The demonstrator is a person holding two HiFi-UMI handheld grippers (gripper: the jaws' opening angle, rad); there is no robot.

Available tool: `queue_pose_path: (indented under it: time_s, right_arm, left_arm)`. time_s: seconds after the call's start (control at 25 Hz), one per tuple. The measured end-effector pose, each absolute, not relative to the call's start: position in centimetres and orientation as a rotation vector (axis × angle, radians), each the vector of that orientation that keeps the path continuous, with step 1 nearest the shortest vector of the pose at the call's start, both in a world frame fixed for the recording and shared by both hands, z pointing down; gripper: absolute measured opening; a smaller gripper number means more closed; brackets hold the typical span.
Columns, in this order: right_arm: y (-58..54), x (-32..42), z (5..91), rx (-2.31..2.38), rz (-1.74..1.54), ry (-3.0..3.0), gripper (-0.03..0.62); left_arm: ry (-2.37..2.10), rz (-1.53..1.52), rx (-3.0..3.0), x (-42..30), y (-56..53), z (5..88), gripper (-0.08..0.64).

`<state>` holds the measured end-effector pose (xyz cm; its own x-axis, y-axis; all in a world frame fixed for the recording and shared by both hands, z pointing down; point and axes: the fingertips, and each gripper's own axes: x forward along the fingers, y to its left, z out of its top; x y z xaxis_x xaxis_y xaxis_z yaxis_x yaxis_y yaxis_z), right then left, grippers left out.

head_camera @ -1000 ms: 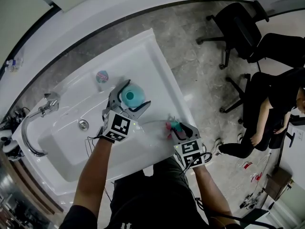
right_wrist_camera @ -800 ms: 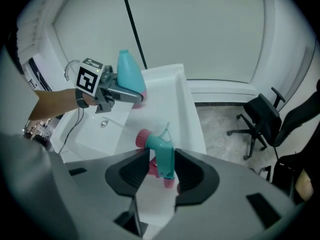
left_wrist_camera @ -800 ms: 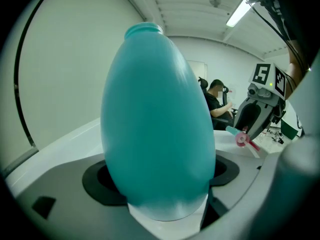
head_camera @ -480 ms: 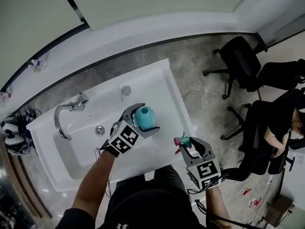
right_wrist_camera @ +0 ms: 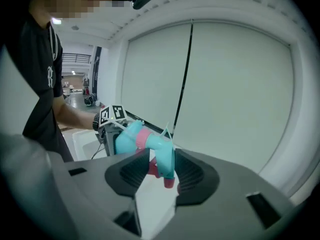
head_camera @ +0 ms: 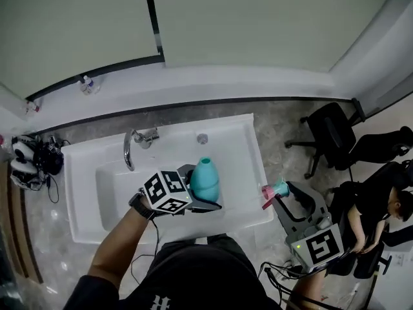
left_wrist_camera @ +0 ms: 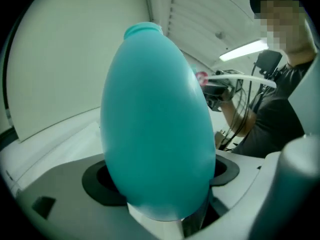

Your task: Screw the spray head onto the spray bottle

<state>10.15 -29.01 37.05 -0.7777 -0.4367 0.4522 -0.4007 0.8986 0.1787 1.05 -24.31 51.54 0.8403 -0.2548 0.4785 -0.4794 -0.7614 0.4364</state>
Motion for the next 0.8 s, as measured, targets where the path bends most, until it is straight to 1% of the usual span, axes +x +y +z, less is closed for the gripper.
queue_pose_path:
  time_s: [0.24, 0.4, 0.8]
  right_arm:
    - [-30.6, 7.1, 30.3, 0.517, -0.512, -2.588, 0.16]
    - [-31.2, 6.1, 27.7, 0.418, -0.773, -2.496, 0.16]
    - [-31.3, 3.4, 25.3, 0.248, -1.11, -2.324, 0.16]
  left_arm:
    - [-0.299, 0.535, 2.509, 2.7, -18.8, 47.4, 0.45]
    - [-0.202, 0.548, 2.537, 3.4, -16.7, 45.9, 0.451]
    - [-0.105, 0.598, 2.552, 4.1, -13.9, 45.5, 0.451]
